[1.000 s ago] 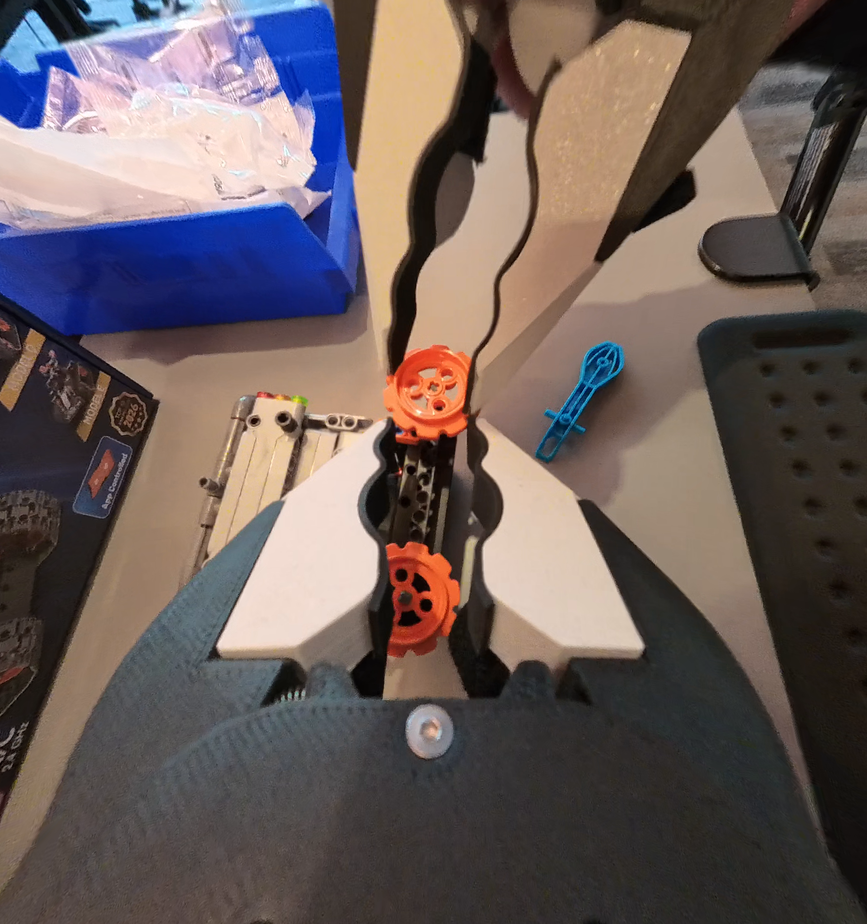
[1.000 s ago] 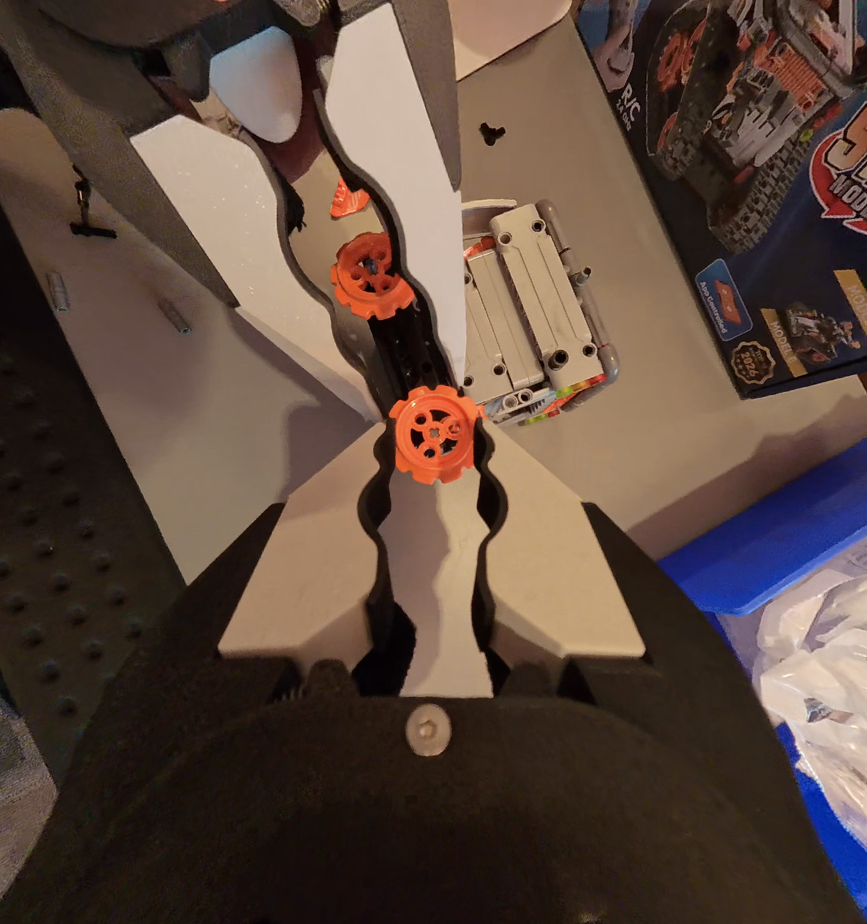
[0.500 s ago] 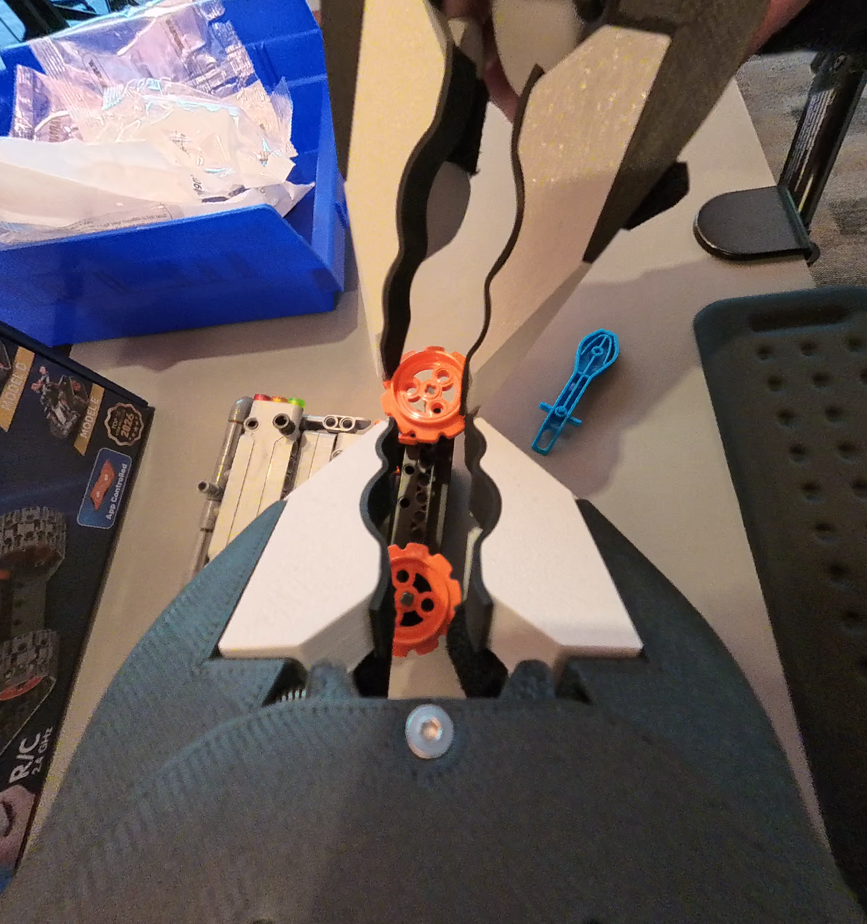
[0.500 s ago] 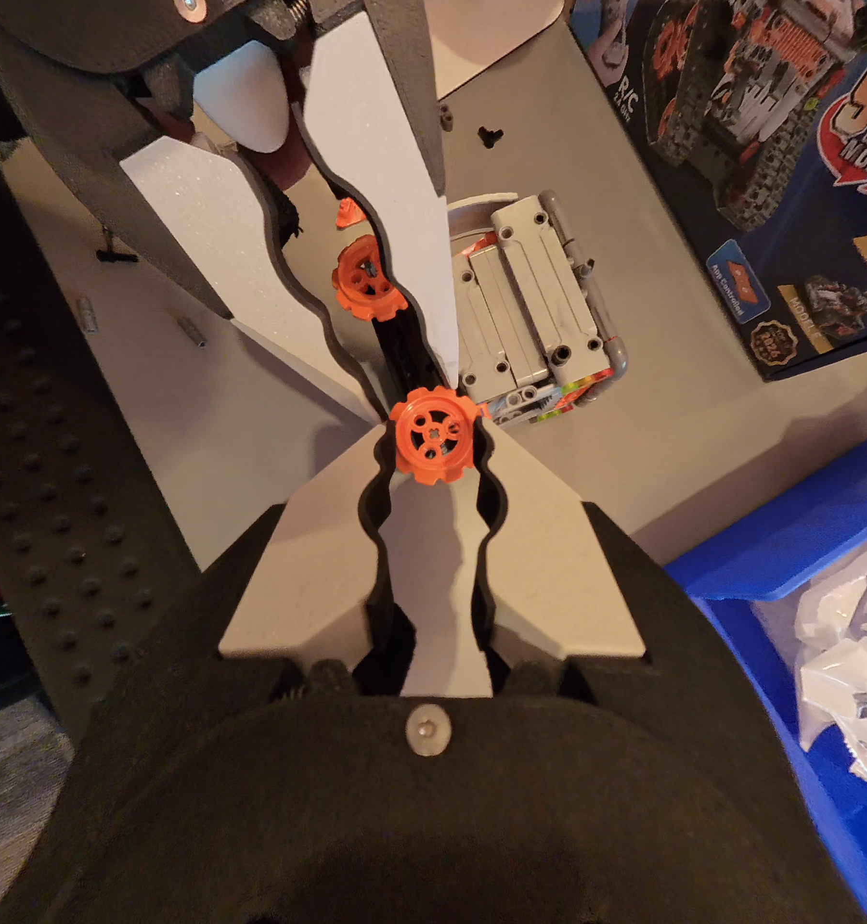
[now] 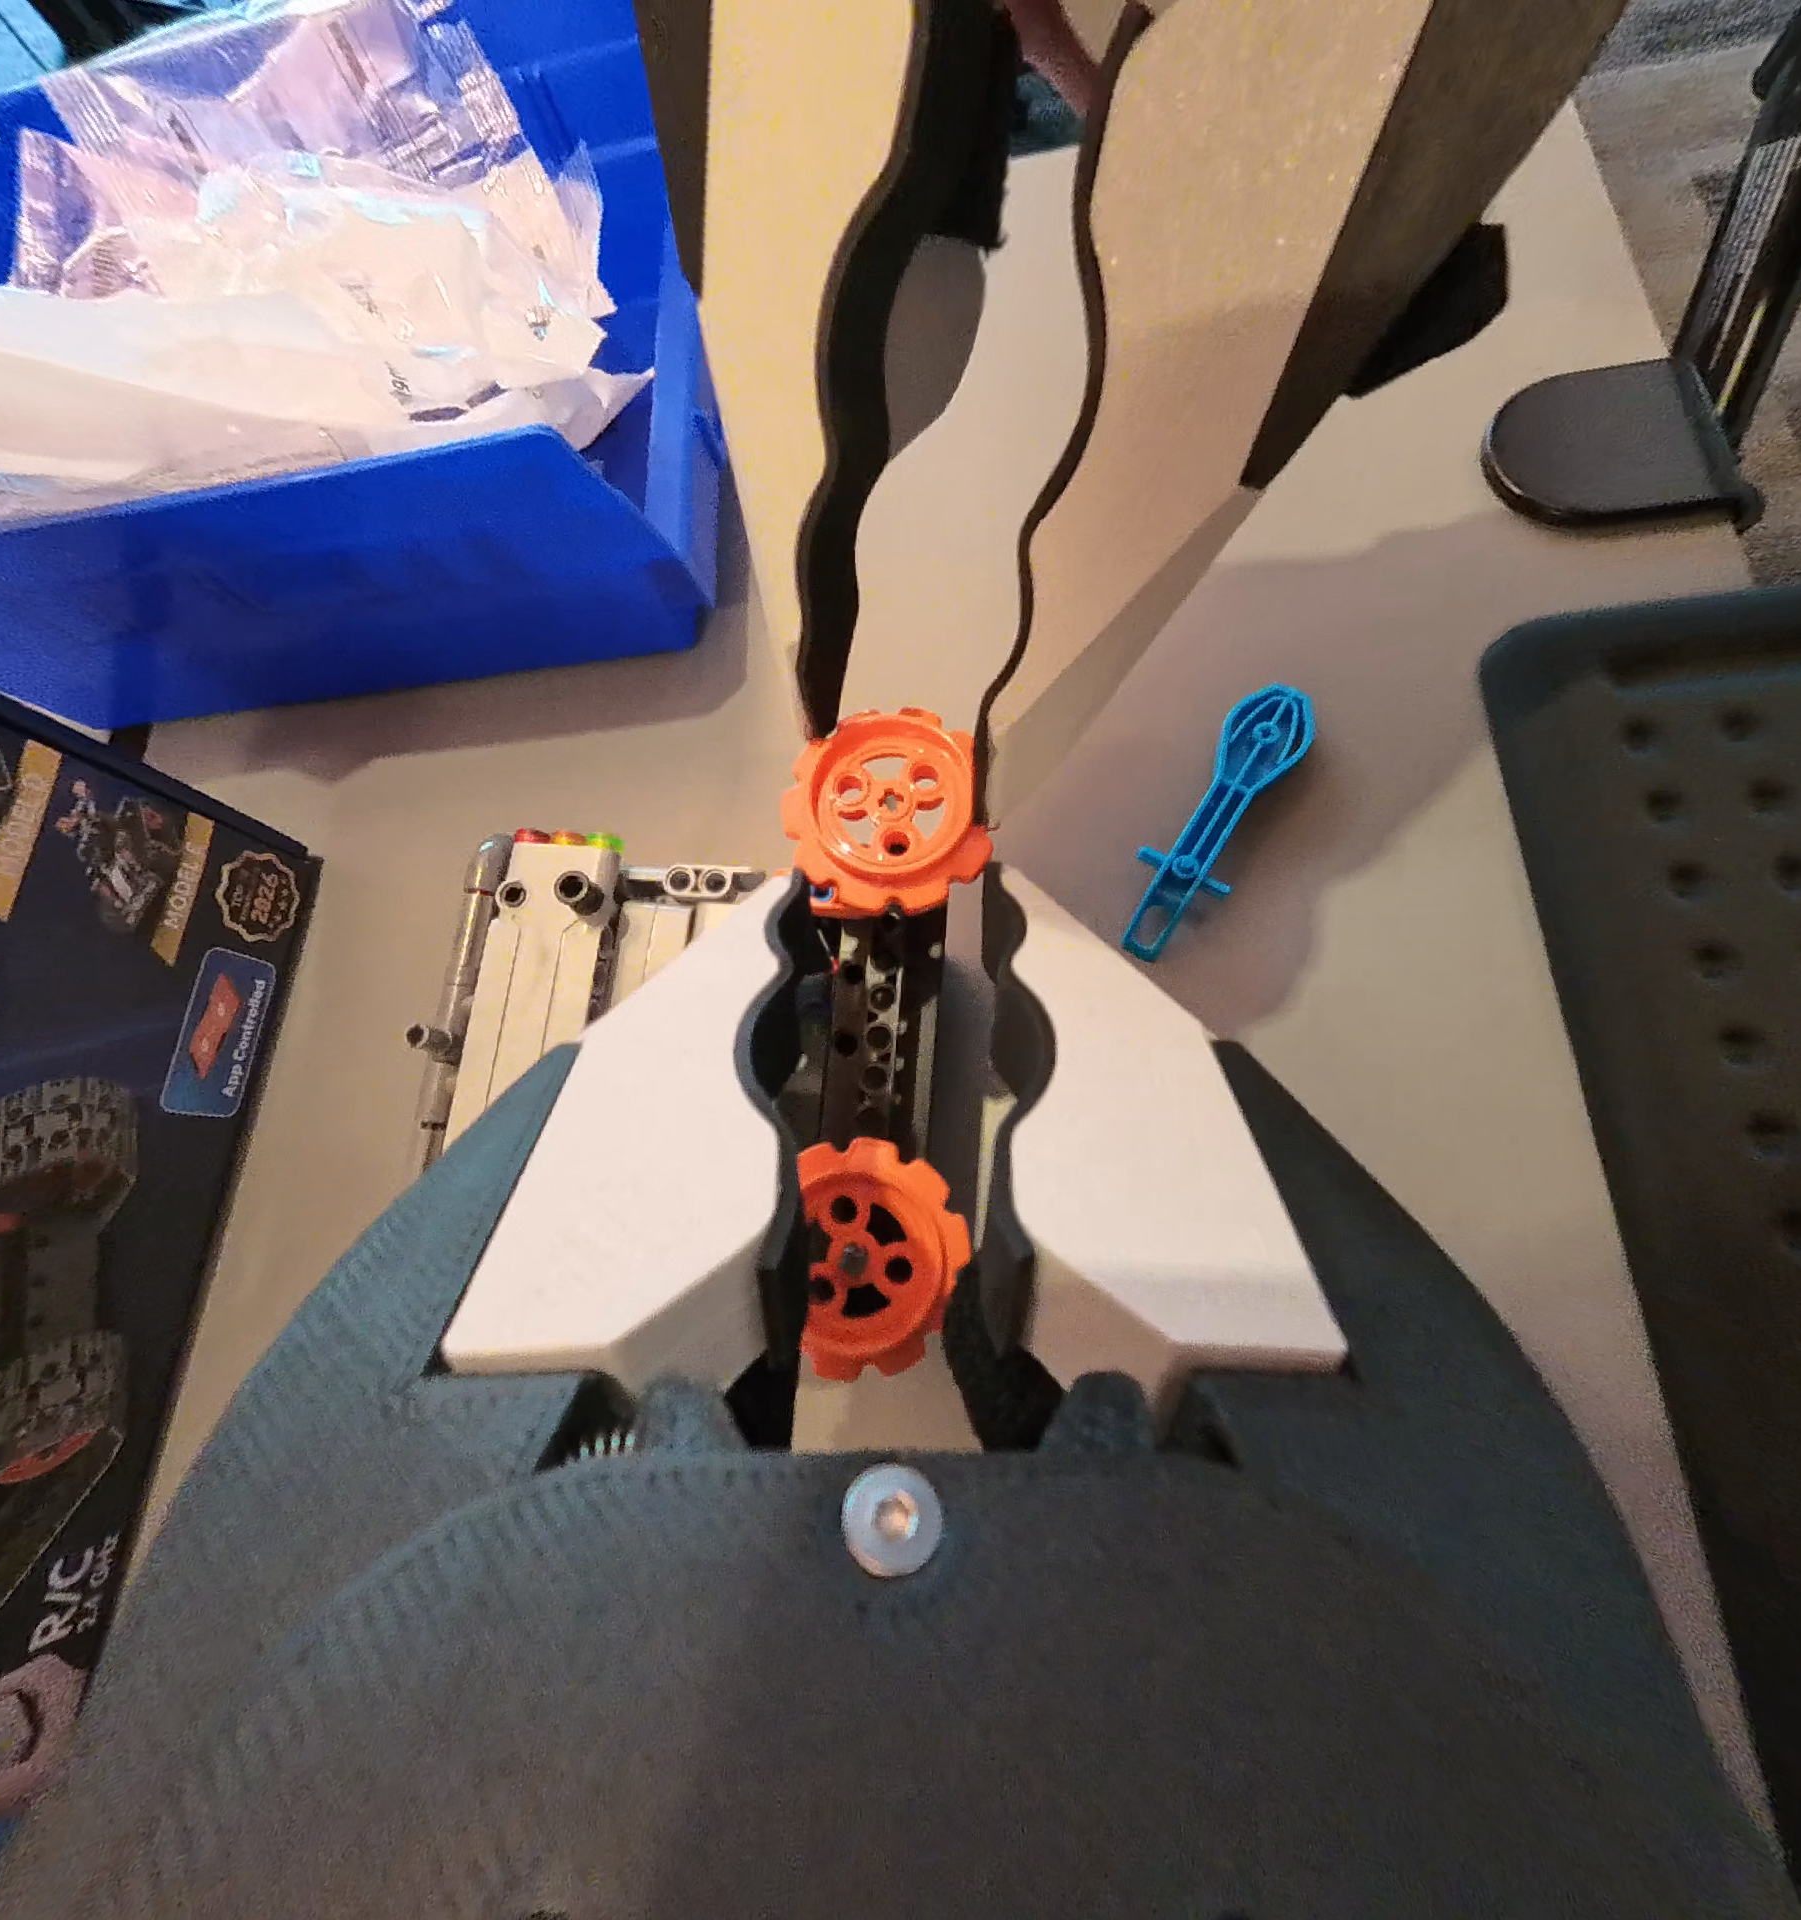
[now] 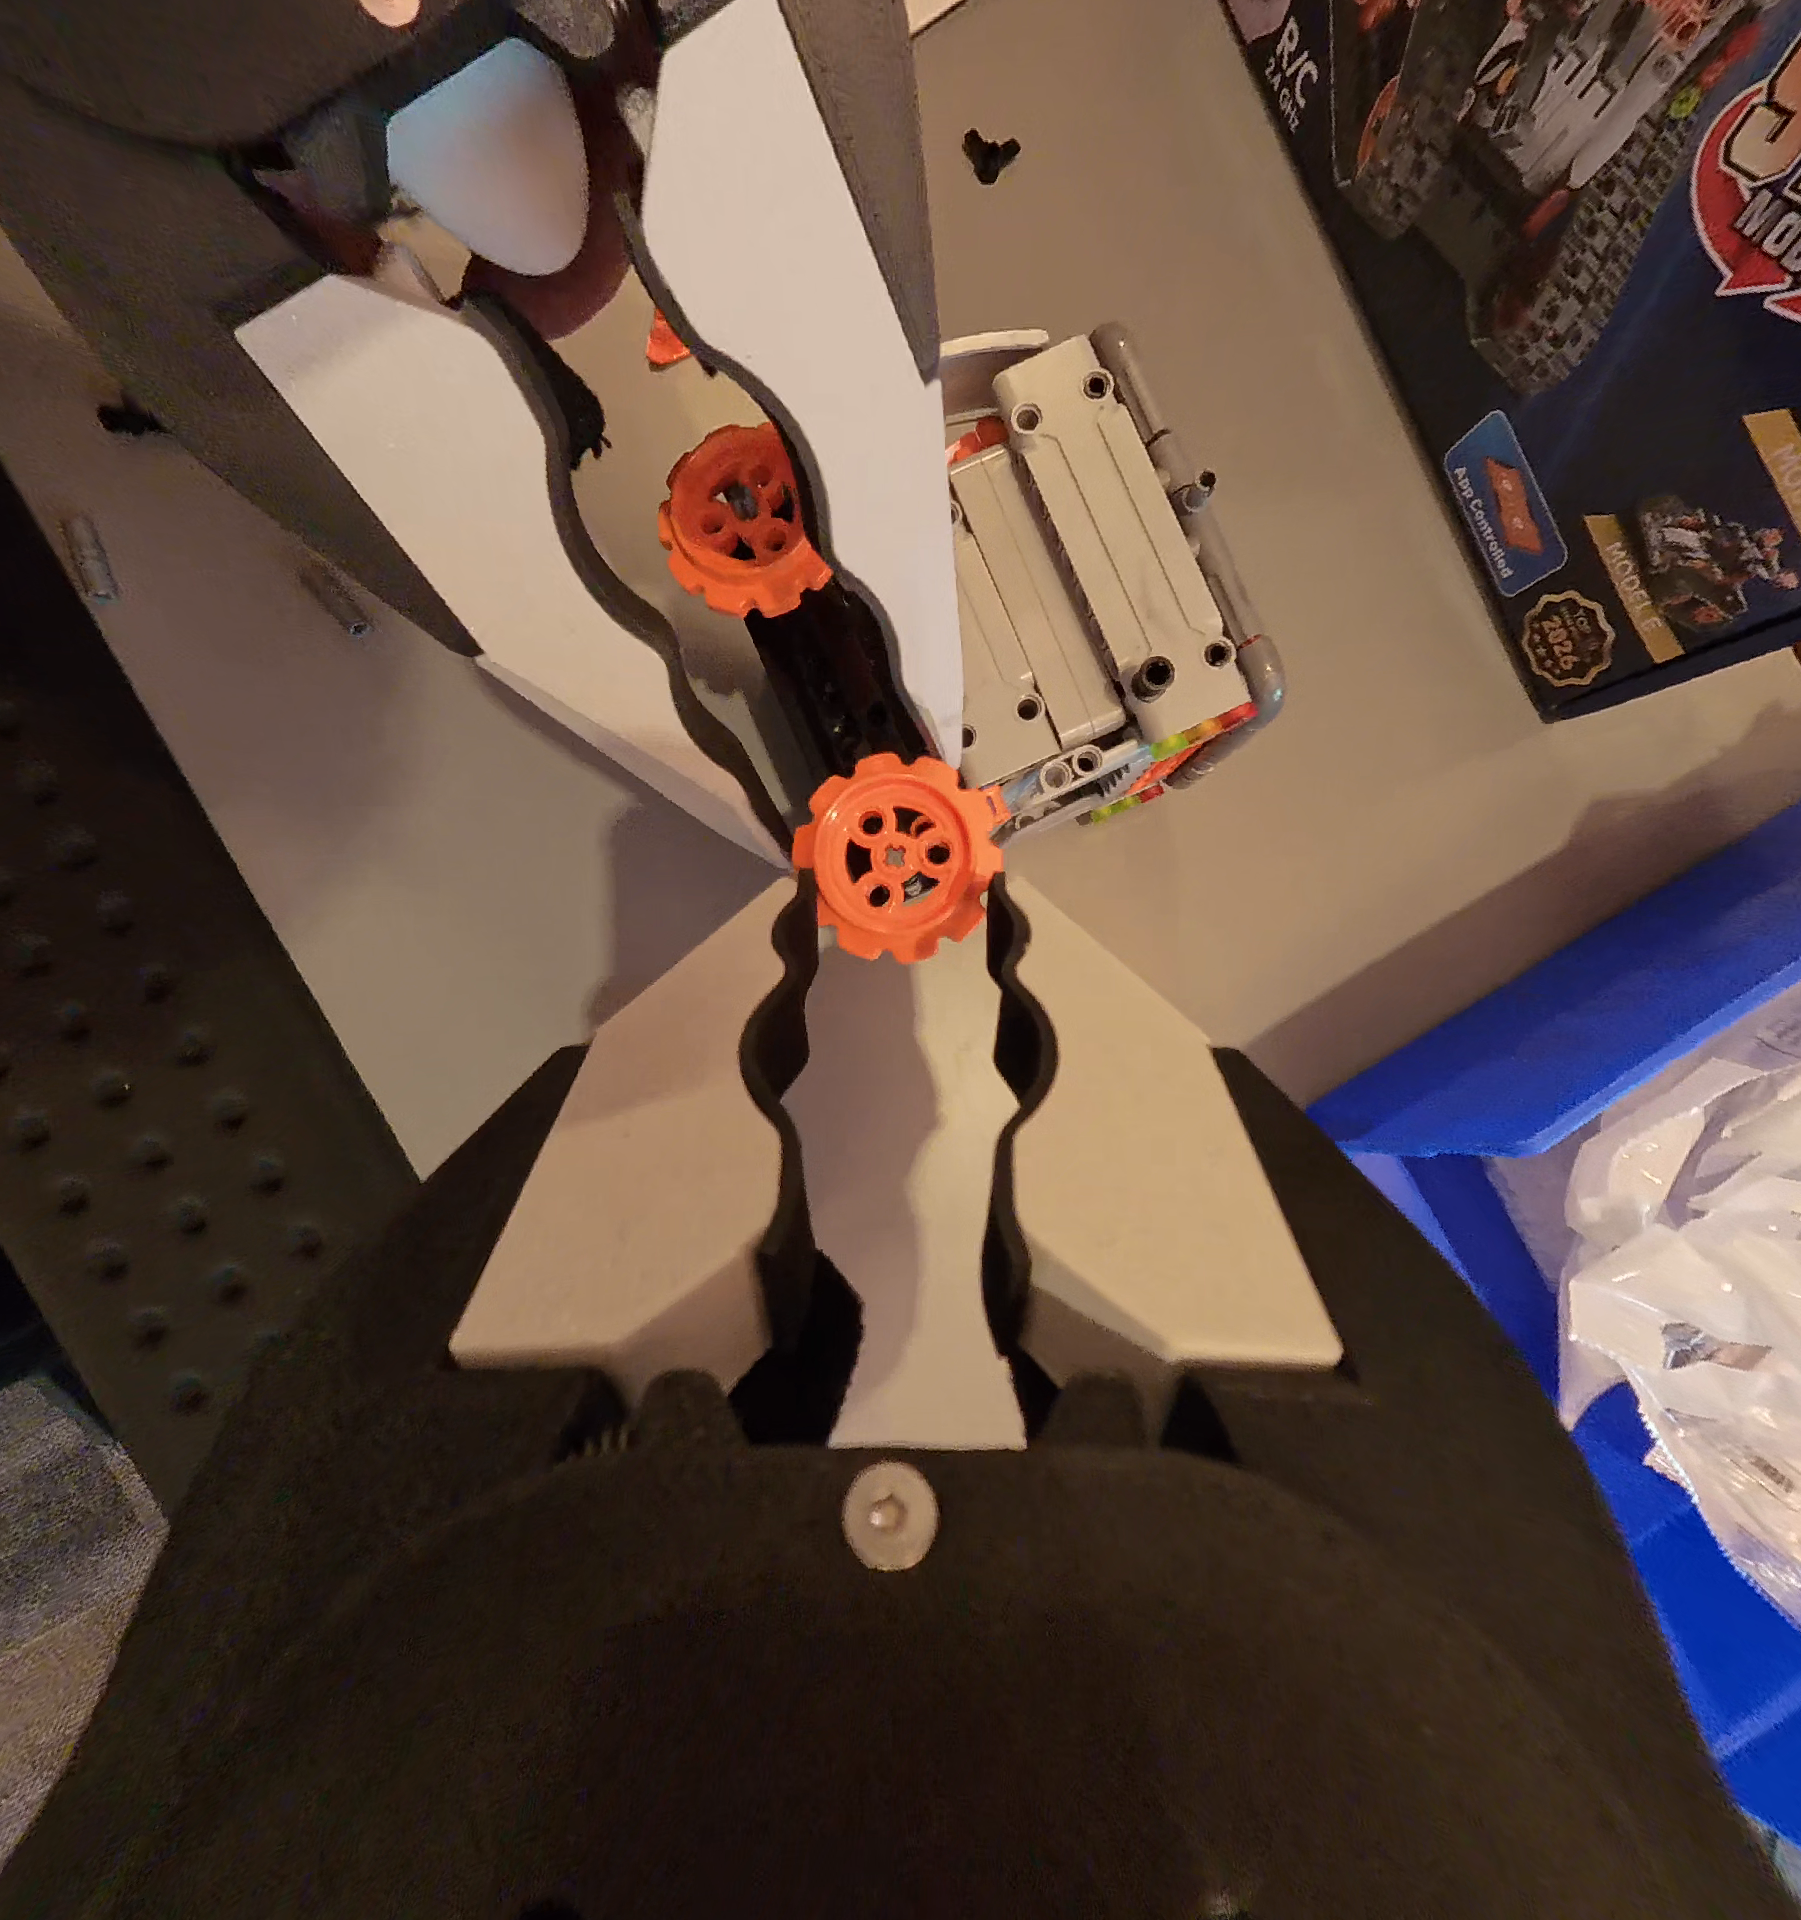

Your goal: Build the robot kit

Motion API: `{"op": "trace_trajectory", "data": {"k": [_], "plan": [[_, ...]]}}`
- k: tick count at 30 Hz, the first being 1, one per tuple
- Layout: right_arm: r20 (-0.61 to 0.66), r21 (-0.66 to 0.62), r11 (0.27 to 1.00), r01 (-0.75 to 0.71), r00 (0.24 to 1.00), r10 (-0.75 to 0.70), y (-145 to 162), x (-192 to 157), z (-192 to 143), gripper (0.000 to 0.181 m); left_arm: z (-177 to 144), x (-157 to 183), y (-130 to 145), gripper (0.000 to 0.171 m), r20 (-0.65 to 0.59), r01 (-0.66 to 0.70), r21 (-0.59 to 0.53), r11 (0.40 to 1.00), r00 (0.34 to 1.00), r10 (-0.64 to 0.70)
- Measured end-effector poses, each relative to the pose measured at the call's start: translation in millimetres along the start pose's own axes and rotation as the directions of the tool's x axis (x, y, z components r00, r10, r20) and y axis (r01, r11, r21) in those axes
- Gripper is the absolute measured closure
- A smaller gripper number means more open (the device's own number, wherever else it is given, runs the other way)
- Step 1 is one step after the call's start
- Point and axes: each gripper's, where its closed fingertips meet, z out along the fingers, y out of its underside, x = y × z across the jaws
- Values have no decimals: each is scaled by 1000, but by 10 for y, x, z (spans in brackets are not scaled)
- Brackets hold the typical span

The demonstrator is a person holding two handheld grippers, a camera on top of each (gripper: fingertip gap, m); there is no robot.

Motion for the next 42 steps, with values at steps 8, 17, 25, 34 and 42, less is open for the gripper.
{"op": "trace_trajectory", "data": {"k": [8, 17, 25, 34, 42], "plan": [[20, -24, 1000, -9, 1000, 9, 7, 3, 14, 150, 6, -8, 15, 143, -9, -3, -33, 999, 1000, 3], [32, -9, 999, -40, 999, 41, 26, -5, 30, 150, 28, 5, 23, 143, -16, -6, -61, 998, 1000, 5], [74, 19, 996, -91, 993, 90, 41, -1, 45, 151, 43, -3, 27, 143, -35, -13, -105, 994, 999, 9], [69, 13, 997, -70, 995, 69, 26, -8, 54, 149, 22, 12, 36, 143, -50, -7, -103, 995, 999, 2], [24, 35, 999, 10, 1000, -11, 21, -6, 98, 146, -47, -35, -26, 131, 3, -86, -29, 996, 996, 86]]}}
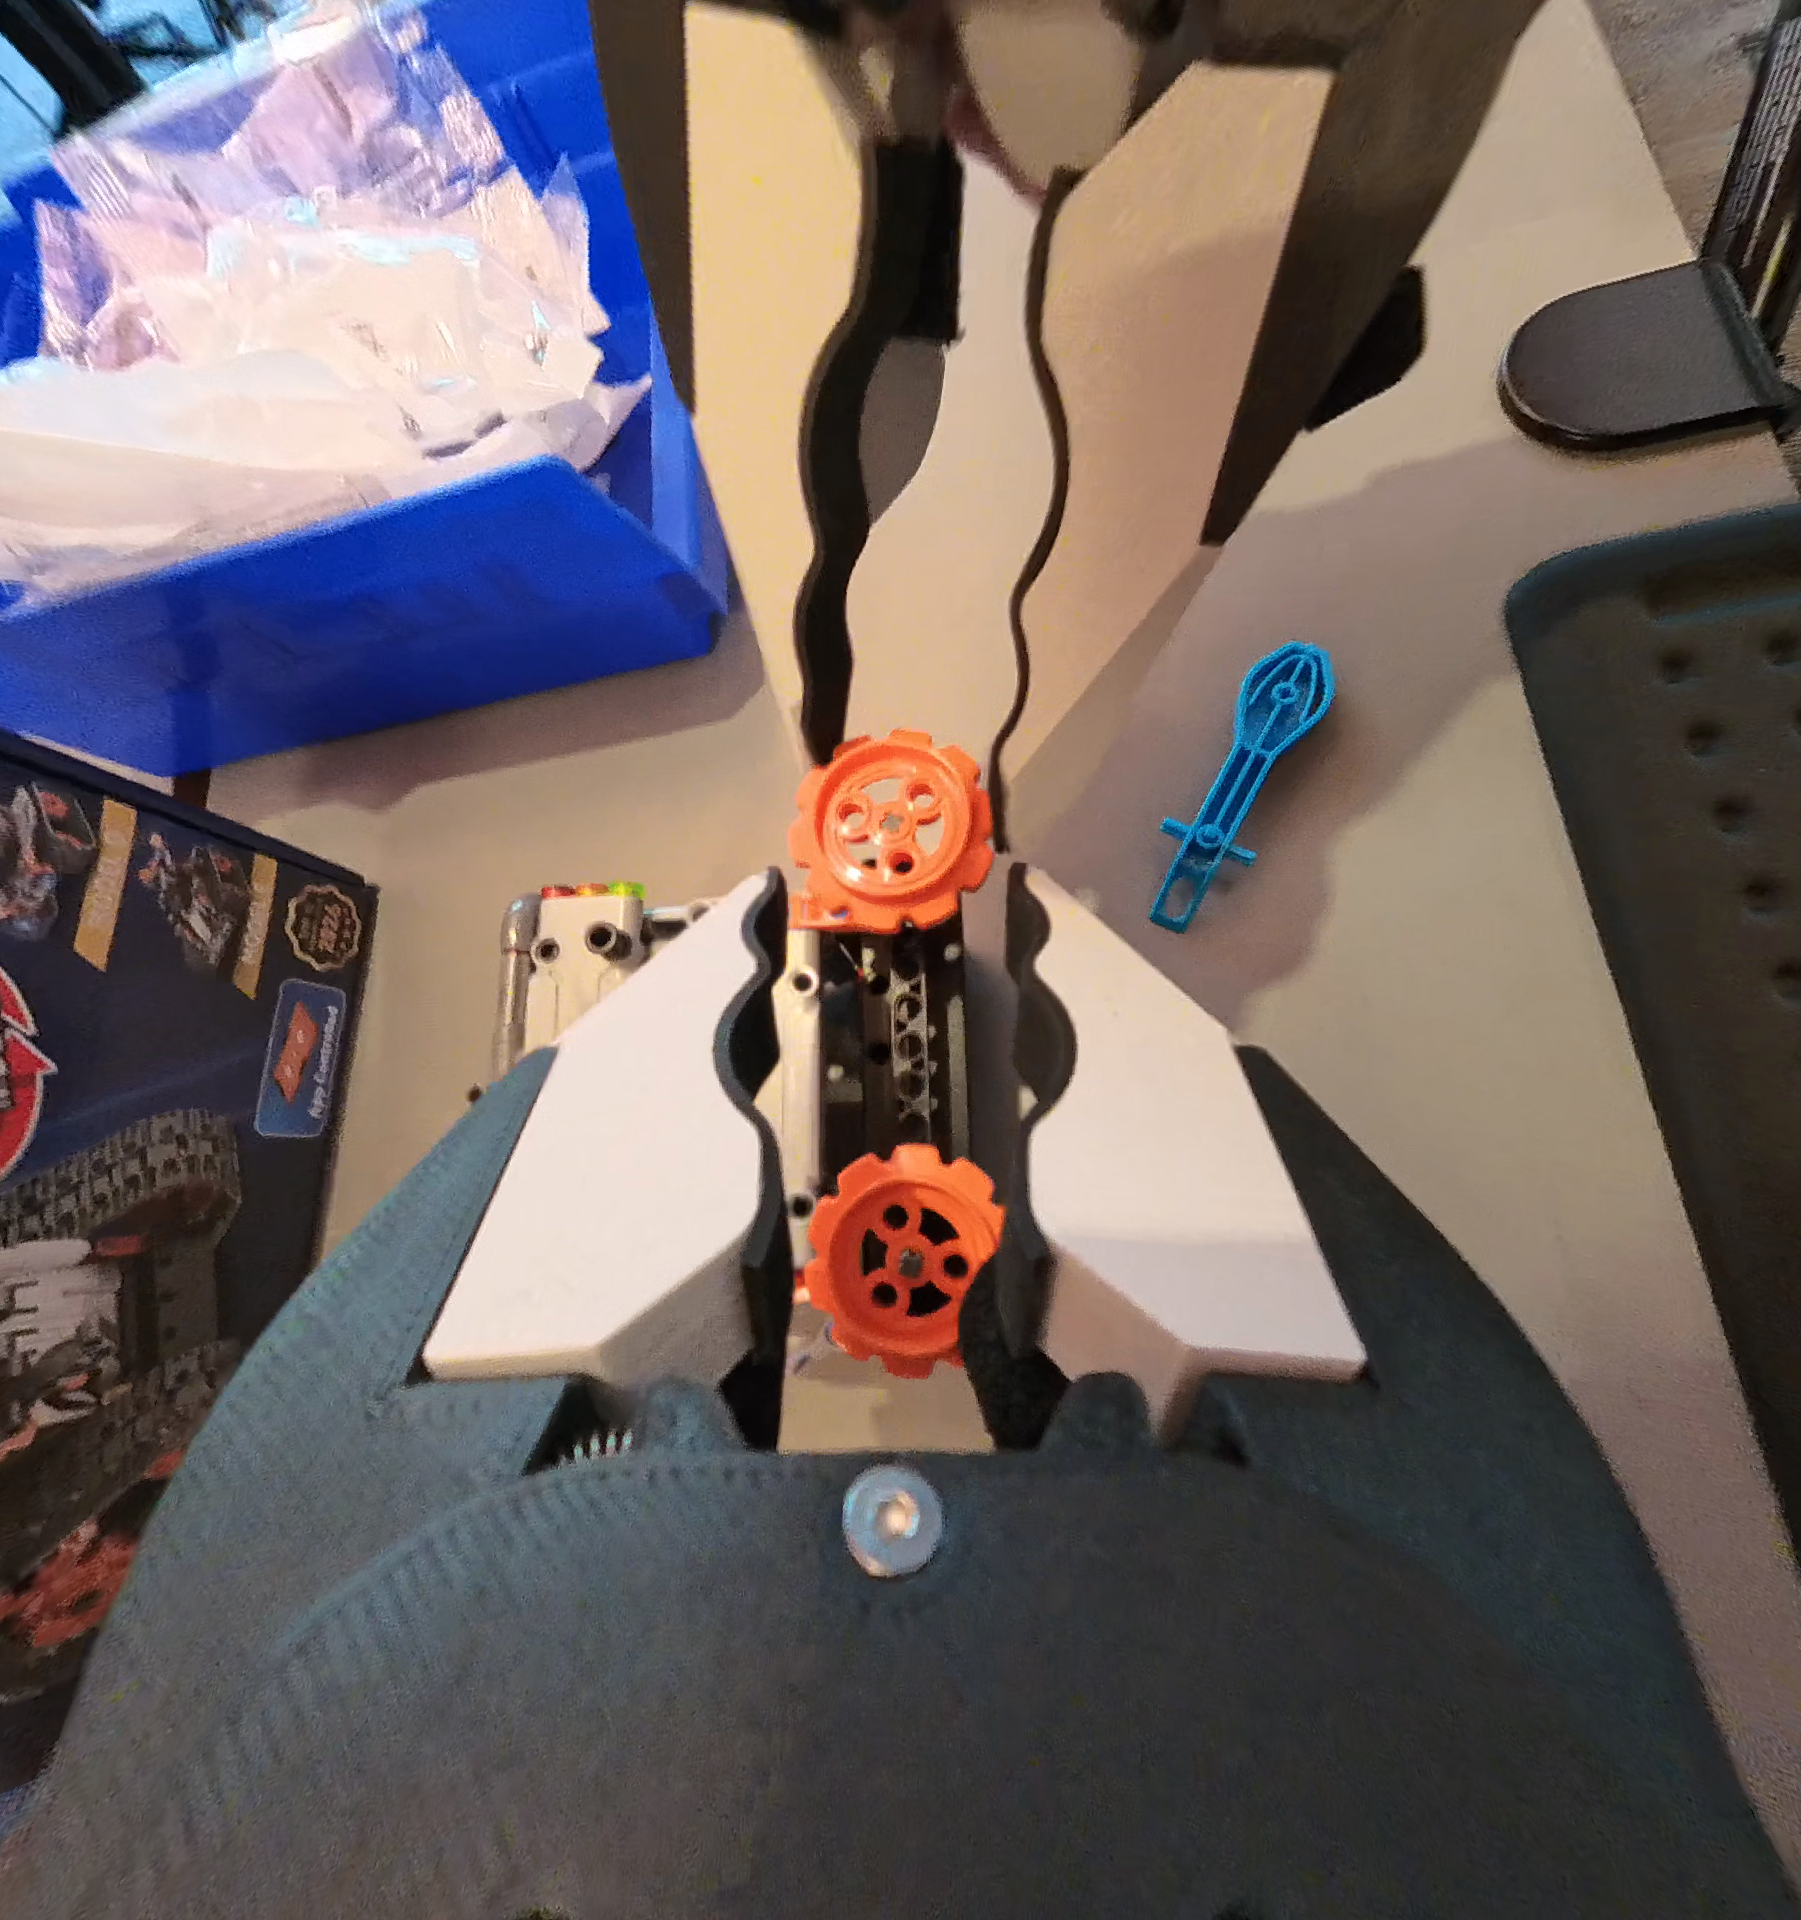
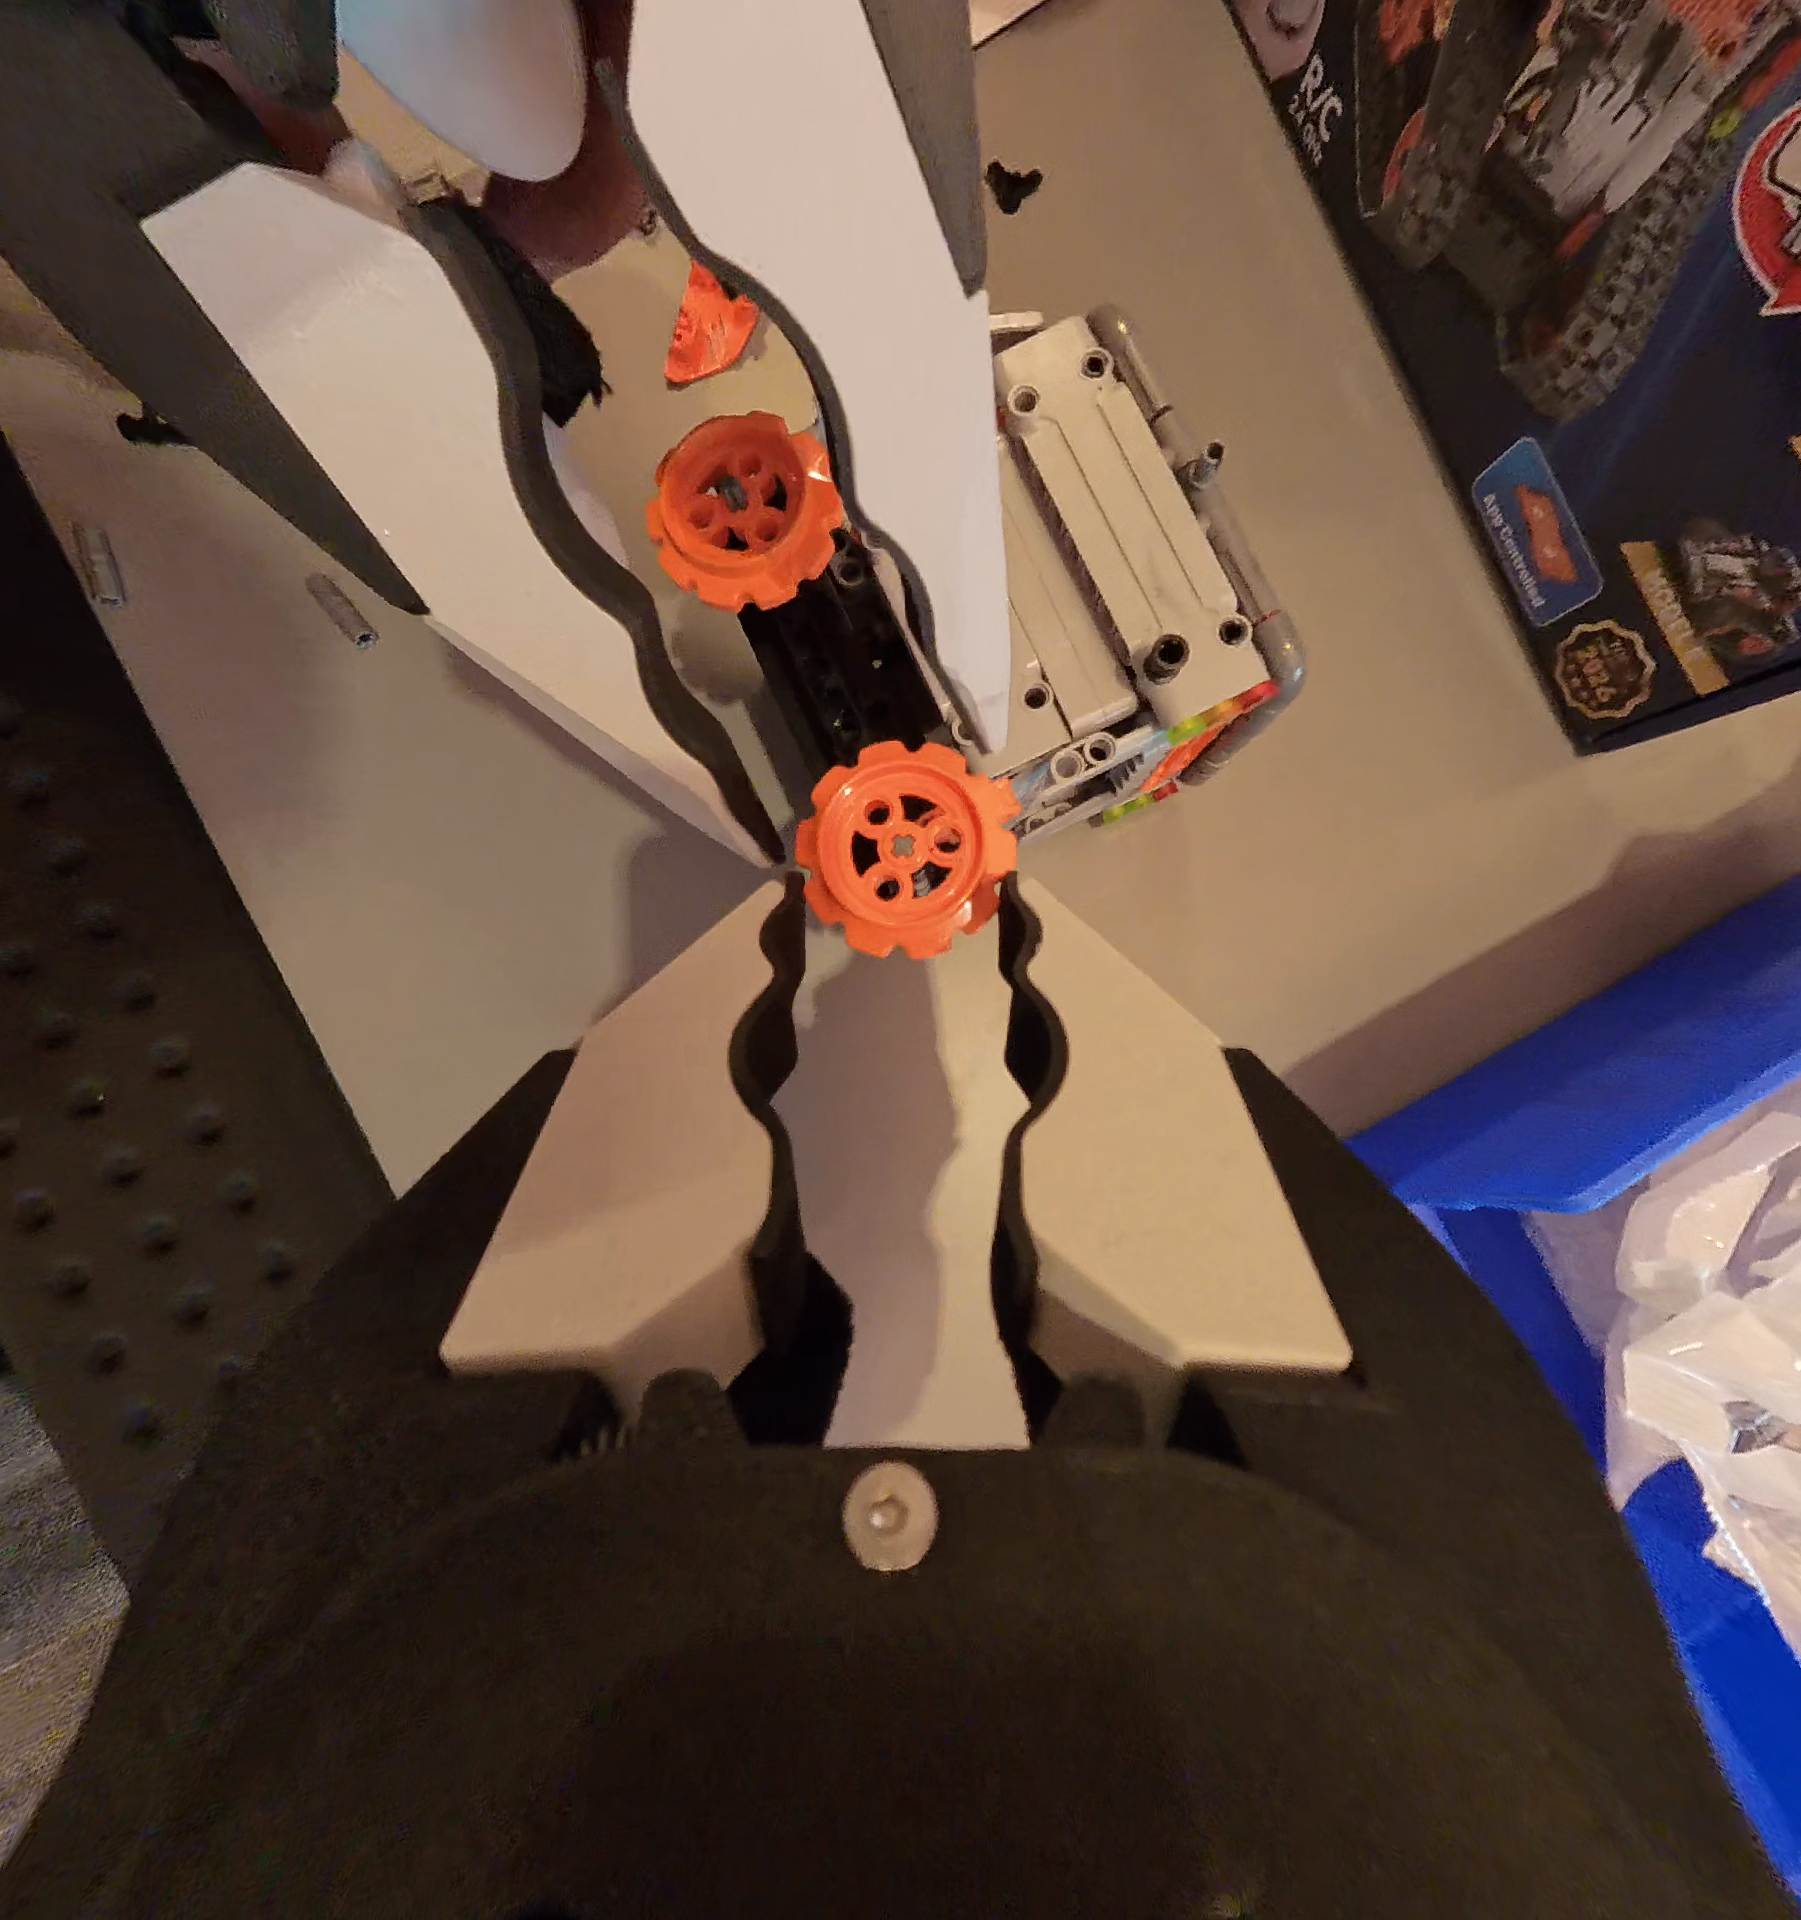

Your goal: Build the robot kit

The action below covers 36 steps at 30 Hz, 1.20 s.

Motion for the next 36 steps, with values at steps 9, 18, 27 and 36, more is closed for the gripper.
{"op": "trace_trajectory", "data": {"k": [9, 18, 27, 36], "plan": [[13, -52, 999, 2, 1000, -1, 20, 2, 3, 147, 65, 3, 0, 136, -30, -30, -28, 999, 999, 29], [37, -52, 999, -7, 999, 9, 21, 5, 18, 148, 74, -2, 8, 136, -46, -19, -52, 998, 999, 17], [40, -141, 990, 19, 999, -14, 154, -69, 193, 148, 170, 89, 131, 137, -38, -33, -81, 996, 999, 30], [56, -19, 998, -53, 997, 54, -56, -8, 103, 147, 9, -21, 93, 137, -68, 35, -6, 999, 997, -35]]}}
